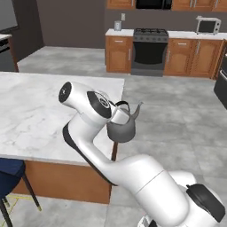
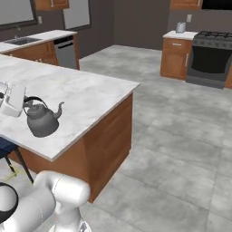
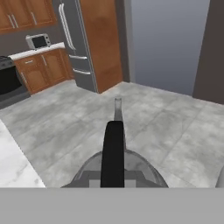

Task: The kettle is done boiling. Turn off the stove, then wait for 300 timesteps before moving the kettle to the dining table.

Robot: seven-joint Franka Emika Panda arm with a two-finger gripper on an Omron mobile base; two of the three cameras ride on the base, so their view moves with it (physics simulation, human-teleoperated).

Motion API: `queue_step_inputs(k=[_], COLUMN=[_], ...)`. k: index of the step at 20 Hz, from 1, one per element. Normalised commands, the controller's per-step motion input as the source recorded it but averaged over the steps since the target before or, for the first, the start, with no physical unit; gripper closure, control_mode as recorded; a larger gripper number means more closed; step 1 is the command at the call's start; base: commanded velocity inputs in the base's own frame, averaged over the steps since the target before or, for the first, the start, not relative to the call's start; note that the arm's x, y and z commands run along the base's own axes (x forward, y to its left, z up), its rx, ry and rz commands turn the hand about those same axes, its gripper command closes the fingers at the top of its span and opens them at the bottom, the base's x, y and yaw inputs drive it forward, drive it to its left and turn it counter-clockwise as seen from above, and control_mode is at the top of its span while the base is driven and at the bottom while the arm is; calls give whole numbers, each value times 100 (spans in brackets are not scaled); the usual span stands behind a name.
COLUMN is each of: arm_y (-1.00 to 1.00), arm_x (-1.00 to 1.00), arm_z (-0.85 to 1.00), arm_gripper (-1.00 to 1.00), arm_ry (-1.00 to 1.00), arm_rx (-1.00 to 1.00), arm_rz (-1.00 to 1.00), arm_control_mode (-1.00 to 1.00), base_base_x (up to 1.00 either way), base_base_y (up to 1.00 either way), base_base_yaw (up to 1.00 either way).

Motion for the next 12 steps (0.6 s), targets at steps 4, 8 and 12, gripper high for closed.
queue_step_inputs(k=[4,8,12], arm_y=[0,0,0], arm_x=[0,0,0], arm_z=[0,0,0], arm_gripper=[100,100,100], arm_ry=[0,0,0], arm_rx=[0,0,0], arm_rz=[0,0,0], arm_control_mode=[100,100,100], base_base_x=[-1,-18,-7], base_base_y=[82,81,79], base_base_yaw=[-14,-14,-12])
